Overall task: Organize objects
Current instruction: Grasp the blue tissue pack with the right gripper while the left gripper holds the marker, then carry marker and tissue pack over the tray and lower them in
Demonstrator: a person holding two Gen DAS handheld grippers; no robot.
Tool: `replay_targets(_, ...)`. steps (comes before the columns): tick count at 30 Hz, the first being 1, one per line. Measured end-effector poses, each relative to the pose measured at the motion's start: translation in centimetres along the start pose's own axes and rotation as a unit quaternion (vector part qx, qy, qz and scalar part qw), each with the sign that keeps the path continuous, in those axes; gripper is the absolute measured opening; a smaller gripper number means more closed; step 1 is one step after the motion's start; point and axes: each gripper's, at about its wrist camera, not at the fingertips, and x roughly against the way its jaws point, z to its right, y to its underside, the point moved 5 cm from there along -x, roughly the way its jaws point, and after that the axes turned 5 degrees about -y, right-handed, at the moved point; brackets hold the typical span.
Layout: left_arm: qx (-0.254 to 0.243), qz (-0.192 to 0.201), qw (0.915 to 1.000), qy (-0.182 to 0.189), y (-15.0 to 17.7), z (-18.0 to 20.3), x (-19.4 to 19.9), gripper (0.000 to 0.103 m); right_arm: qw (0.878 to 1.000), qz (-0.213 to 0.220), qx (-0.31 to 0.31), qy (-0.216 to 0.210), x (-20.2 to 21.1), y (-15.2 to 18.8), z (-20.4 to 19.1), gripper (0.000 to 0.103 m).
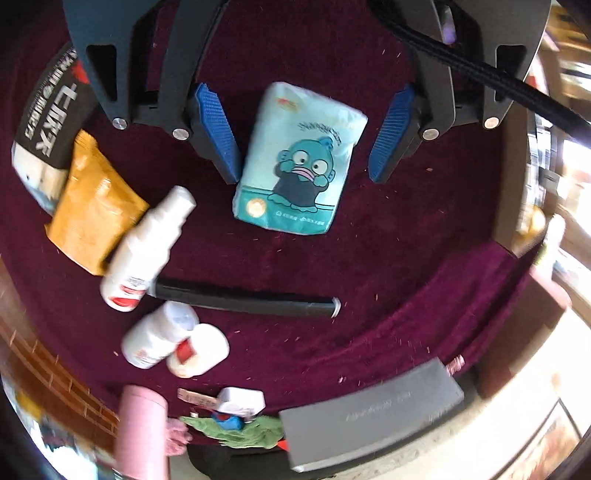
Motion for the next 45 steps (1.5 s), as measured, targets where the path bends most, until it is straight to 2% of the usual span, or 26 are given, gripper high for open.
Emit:
replay_targets(2, 0.012, 0.007, 0.9999, 0.004, 0.0, -1.2, 0.5, 0.011, 0.999, 0.009, 0.027, 0.03, -0.1, 0.1, -0.8, 0.047)
replay_targets(3, 0.016, 0.011, 0.9998, 0.005, -0.2, -1.7, 0.8, 0.011, 0.999, 0.01, 0.031, 0.025, 0.0, 0.2, -1.0, 0.042)
replay_targets(5, 0.026, 0.02, 0.9995, 0.006, -0.3, -2.7, 1.6, 0.011, 1.0, 0.003, 0.022, 0.0, 0.3, 0.2, -0.8, 0.038)
replay_targets(8, 0.04, 0.034, 0.9986, 0.003, -0.4, -4.6, 2.7, 0.011, 1.0, 0.009, 0.017, -0.011, 1.4, 0.5, -0.4, 0.035)
replay_targets(13, 0.075, 0.049, 0.9959, -0.008, 0.1, -8.0, 4.6, 0.011, 0.998, 0.022, 0.0, -0.058, 3.7, 1.1, -0.7, 0.035)
replay_targets(18, 0.111, 0.064, 0.9913, -0.031, 0.5, -11.7, 6.2, 0.011, 0.993, 0.029, 0.005, -0.117, 6.0, 1.7, -3.0, 0.035)
replay_targets(23, 0.148, 0.08, 0.9836, -0.064, 0.6, -16.2, 7.6, 0.011, 0.984, 0.021, 0.03, -0.173, 7.4, 2.5, -7.1, 0.036)
replay_targets(29, 0.173, 0.08, 0.9772, -0.094, 1.3, -19.8, 8.1, 0.011, 0.974, 0.0, 0.083, -0.209, 7.3, 4.3, -13.4, 0.036)
replay_targets(37, 0.189, 0.064, 0.9736, -0.11, 1.5, -23.4, 7.6, 0.011, 0.965, -0.043, 0.135, -0.219, 4.7, 6.5, -19.7, 0.036)
replay_targets(45, 0.183, 0.038, 0.9763, -0.11, 0.7, -24.7, 6.4, 0.011, 0.96, -0.076, 0.179, -0.2, 1.8, 9.1, -24.0, 0.036)
